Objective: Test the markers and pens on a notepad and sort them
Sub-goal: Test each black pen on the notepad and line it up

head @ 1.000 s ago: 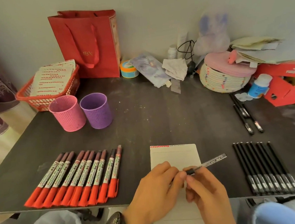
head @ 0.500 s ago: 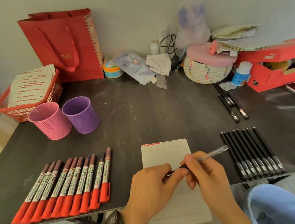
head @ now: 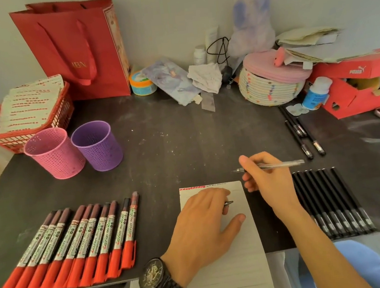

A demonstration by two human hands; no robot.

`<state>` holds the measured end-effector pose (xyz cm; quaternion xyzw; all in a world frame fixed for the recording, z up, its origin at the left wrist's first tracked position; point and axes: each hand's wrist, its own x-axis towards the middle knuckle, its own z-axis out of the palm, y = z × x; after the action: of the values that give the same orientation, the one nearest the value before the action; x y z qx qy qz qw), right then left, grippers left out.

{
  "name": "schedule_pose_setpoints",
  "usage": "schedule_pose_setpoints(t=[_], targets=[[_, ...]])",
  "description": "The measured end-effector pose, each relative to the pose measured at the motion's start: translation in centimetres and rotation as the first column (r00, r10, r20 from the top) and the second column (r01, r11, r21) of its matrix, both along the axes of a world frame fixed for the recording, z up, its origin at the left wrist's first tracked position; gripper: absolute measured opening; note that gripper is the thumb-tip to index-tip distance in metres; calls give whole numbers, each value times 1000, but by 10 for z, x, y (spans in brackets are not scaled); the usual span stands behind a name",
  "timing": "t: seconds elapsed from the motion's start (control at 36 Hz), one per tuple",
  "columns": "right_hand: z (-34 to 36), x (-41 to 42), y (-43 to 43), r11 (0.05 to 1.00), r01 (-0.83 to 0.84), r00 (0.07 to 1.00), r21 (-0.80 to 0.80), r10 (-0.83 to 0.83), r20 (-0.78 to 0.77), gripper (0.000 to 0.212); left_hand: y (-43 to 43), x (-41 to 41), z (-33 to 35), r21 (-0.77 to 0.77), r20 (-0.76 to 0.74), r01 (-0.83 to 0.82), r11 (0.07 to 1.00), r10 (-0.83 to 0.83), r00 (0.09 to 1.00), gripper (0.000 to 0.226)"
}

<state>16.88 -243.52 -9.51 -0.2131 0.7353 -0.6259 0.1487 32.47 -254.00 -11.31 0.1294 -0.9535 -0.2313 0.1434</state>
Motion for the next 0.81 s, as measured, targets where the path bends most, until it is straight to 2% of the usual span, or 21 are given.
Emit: schedule_pose_setpoints(t=[0.11,0.19,0.25,0.56,0.81], targets=[[-10,-11,-15,996,36,994,86,-26,-109,27,-1,-8,-7,-3,90,80,997,-80,993,25],[-22,-13,-22,989,88,982,120,-66,-177,33,-2,-7,-15,18,126,99,995,-101,987,38],[-28,-13,-23,985,114,976,133,-85,-200,32,-2,-7,-16,16,117,93,996,-94,989,38],[-36,-15,-25,980,101,973,169,-61,-225,29,1,-8,-17,-25,57,54,998,-53,997,25],[-37,-16,-26,978,89,969,189,-42,-243,26,1,-9,-14,30,64,63,998,-65,996,26]])
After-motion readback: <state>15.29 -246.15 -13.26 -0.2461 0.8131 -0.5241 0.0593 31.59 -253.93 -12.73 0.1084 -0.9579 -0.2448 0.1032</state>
